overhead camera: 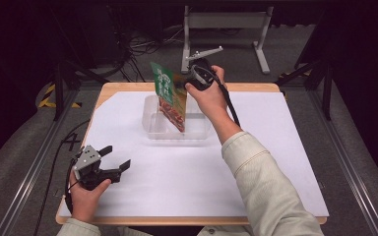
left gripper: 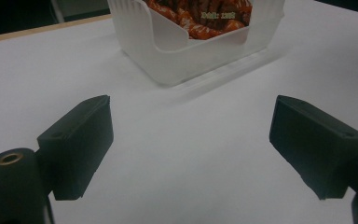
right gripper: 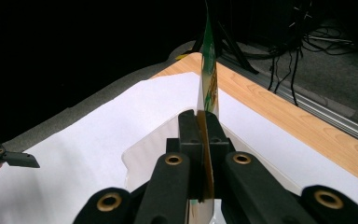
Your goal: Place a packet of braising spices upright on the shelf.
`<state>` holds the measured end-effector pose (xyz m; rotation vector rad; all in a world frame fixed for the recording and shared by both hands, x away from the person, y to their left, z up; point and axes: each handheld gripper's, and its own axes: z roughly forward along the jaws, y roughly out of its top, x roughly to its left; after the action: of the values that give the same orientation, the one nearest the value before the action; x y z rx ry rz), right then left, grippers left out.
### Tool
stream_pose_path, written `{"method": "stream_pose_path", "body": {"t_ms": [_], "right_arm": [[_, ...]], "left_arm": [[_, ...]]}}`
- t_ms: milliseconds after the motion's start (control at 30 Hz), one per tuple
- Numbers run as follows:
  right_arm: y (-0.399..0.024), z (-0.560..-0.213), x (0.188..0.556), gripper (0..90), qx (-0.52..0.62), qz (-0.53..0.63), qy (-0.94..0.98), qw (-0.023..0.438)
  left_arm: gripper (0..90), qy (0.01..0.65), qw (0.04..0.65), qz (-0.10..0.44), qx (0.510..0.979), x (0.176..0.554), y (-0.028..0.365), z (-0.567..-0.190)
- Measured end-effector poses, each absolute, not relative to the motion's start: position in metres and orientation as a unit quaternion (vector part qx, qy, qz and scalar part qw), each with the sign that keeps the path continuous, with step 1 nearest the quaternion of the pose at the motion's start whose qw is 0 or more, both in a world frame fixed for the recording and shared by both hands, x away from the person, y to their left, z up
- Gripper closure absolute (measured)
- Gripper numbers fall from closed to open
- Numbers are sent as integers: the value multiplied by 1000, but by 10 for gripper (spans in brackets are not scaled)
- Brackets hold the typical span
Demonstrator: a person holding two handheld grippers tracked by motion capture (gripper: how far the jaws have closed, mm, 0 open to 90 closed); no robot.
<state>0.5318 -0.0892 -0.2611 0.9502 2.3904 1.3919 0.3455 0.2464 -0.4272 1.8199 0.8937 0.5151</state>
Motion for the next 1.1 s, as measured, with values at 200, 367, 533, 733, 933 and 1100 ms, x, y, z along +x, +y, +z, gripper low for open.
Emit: {"method": "stream_pose_path", "body": {"t_ms": [200,367,533,733,933,1100], "right_arm": [[-87,-266,533,899,324,467,816,107],[-88,-269,533,898,326,468,815,105],[-93,-271,532,895,328,467,815,106],[-102,-277,529,896,332,467,813,105],[-106,-277,528,816,331,469,812,101],[-107,-275,528,670,331,487,804,83]], "left_arm": [[143,369,499,214,754,345,246,-427],[143,372,502,211,752,345,246,-427],[143,372,500,211,753,345,246,-427],[143,371,499,212,754,345,244,-427],[143,369,499,211,755,347,243,-427],[140,369,499,208,756,347,242,-428]]}}
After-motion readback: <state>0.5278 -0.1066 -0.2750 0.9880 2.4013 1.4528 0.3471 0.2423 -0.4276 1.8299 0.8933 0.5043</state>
